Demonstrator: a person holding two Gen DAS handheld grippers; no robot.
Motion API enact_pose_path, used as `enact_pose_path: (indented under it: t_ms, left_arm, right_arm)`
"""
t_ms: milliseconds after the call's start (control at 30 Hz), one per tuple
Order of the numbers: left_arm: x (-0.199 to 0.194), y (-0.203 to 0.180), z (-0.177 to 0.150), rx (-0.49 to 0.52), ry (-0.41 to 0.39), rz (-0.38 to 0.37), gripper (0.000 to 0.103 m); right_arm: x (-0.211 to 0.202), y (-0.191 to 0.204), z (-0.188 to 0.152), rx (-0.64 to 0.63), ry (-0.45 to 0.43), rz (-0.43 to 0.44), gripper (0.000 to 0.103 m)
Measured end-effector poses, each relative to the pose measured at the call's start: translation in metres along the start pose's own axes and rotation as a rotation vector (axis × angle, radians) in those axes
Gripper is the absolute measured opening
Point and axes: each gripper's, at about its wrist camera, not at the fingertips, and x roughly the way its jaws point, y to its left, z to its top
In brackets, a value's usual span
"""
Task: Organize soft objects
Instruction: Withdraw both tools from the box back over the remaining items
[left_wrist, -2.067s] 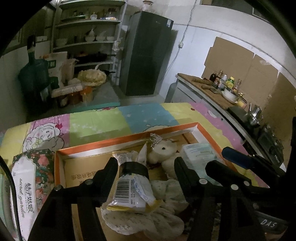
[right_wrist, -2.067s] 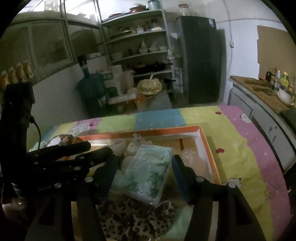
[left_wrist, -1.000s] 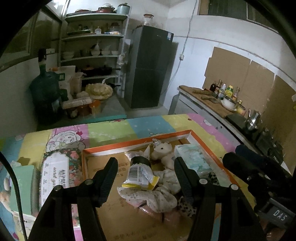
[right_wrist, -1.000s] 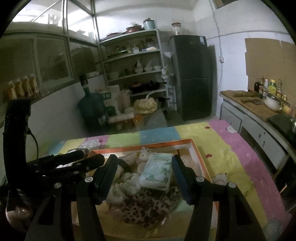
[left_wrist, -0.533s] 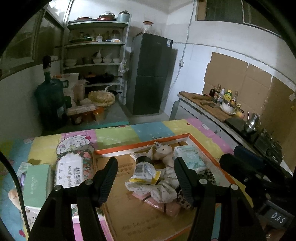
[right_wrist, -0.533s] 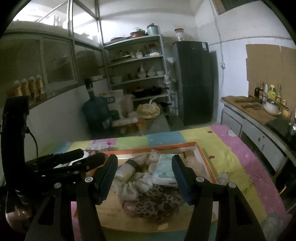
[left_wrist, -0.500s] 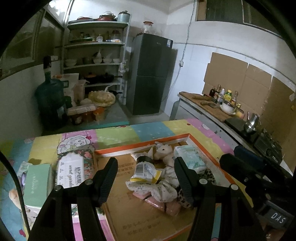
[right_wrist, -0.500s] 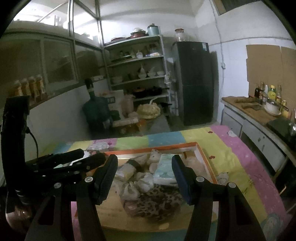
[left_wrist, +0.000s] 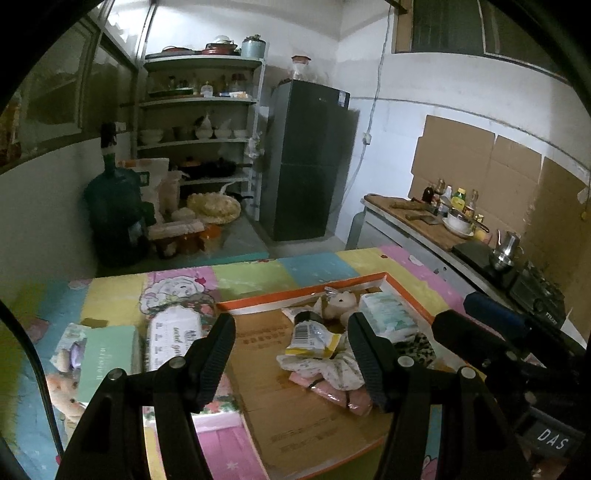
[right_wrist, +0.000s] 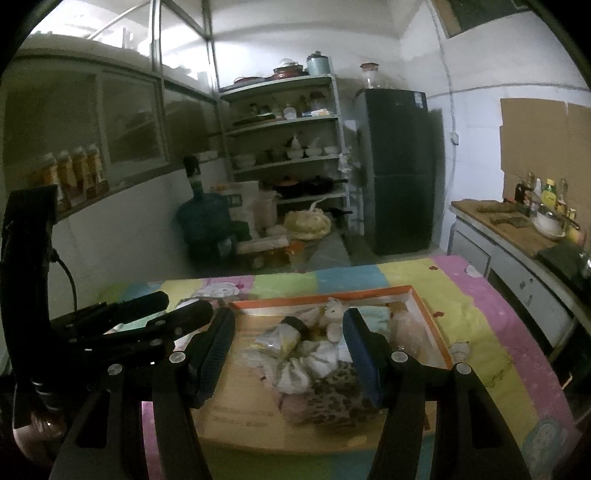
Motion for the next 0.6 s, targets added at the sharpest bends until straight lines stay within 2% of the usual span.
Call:
enact_pose_path:
  t_ms: [600]
  left_arm:
    - [-0.029, 0.035, -0.01, -0.024, -0.03, 0.052, 0.063]
  right_arm:
    - [-0.001, 0.042, -0.002, -0.028, -0.006, 0.05, 0.063]
